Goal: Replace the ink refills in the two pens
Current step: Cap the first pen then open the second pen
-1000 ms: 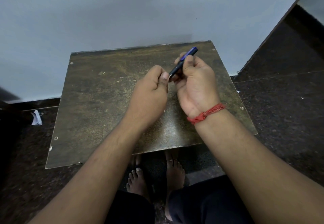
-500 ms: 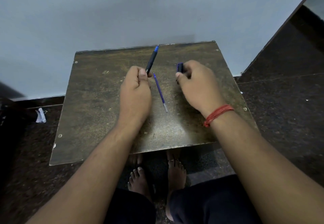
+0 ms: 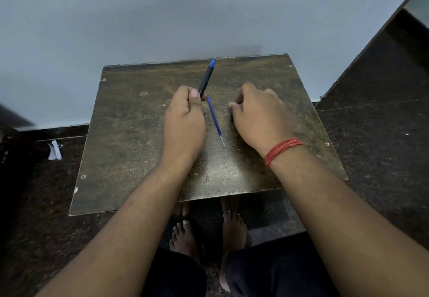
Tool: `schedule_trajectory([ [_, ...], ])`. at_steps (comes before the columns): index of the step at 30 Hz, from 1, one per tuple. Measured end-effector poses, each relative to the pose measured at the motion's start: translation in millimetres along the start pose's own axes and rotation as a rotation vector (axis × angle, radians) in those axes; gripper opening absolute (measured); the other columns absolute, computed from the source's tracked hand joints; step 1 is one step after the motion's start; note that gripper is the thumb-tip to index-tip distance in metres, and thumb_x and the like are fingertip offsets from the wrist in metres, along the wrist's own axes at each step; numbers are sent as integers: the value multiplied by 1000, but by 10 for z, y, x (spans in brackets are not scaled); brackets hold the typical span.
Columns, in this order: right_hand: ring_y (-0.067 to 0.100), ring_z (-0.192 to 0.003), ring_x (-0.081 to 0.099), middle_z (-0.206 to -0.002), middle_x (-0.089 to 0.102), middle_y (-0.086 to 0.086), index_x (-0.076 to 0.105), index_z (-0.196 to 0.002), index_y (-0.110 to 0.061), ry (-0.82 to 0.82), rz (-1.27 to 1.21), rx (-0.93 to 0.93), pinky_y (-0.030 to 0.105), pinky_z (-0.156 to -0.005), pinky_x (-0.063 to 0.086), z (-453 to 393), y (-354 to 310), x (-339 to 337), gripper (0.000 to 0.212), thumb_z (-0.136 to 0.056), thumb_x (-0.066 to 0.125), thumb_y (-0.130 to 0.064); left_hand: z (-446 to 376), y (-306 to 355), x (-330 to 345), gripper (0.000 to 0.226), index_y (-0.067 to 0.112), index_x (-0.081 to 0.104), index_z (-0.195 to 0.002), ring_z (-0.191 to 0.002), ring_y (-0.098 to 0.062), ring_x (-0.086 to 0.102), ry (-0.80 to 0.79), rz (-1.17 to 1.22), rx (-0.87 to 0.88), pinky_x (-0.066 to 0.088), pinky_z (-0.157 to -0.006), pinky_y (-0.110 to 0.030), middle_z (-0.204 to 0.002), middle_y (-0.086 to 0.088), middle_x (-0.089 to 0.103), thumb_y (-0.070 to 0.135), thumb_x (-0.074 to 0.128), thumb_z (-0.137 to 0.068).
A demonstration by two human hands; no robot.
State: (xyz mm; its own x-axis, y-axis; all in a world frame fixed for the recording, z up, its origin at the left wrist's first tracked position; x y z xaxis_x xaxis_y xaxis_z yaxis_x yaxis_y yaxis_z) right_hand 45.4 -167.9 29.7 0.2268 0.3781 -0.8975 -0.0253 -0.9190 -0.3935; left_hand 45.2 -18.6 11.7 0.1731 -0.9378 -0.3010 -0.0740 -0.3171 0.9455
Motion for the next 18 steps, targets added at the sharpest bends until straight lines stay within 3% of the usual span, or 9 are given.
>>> schedule_trajectory([
  [5,15,-85,54,-78,56,-10,59,-93,-21,256,-329,97,27,-63,37,-69,166,-242,11,-98,55,-30,8,11,14,31,7,58,-97,-56,-1,37,-21,0,5,32,-50,-17,-66,15,46,27,37,-108],
  [8,6,-72,57,-78,62,-6,60,-90,-23,178,-534,120,12,-59,40,-55,170,-207,14,-98,57,-34,41,31,65,30,9,57,-93,-58,-1,39,-66,-19,32,31,-53,-20,-65,16,46,27,38,-107],
  [11,12,-70,60,-85,70,14,64,-87,-22,21,-741,152,29,-66,50,-42,134,-83,20,-97,60,-39,88,66,129,28,11,54,-89,-54,0,40,-120,-45,88,33,-51,-18,-63,12,46,25,39,-107],
  [14,2,-64,58,-76,68,7,65,-82,-19,-17,-957,197,19,-57,44,-43,130,-24,20,-94,66,-35,123,89,176,26,10,56,-91,-58,-1,44,-166,-106,140,35,-52,-21,-67,7,50,24,40,-107],
  [18,7,-61,55,-68,62,-1,62,-73,-20,-32,-1137,251,18,-53,42,-44,165,25,23,-91,72,-31,146,103,204,27,7,57,-94,-52,2,45,-211,-90,150,34,-47,-12,-64,7,50,24,41,-107],
])
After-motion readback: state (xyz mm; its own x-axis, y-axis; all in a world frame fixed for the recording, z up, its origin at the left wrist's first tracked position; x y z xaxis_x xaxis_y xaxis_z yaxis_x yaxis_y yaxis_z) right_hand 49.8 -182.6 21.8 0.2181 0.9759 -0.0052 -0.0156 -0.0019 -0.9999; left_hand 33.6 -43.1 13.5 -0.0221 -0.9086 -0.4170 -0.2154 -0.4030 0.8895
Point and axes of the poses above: each hand's wrist, its own z-axis away from the middle knuckle, its own x-axis out of the palm, y = z × x, the point moved 4 cm from there along -z, towards the middle knuckle
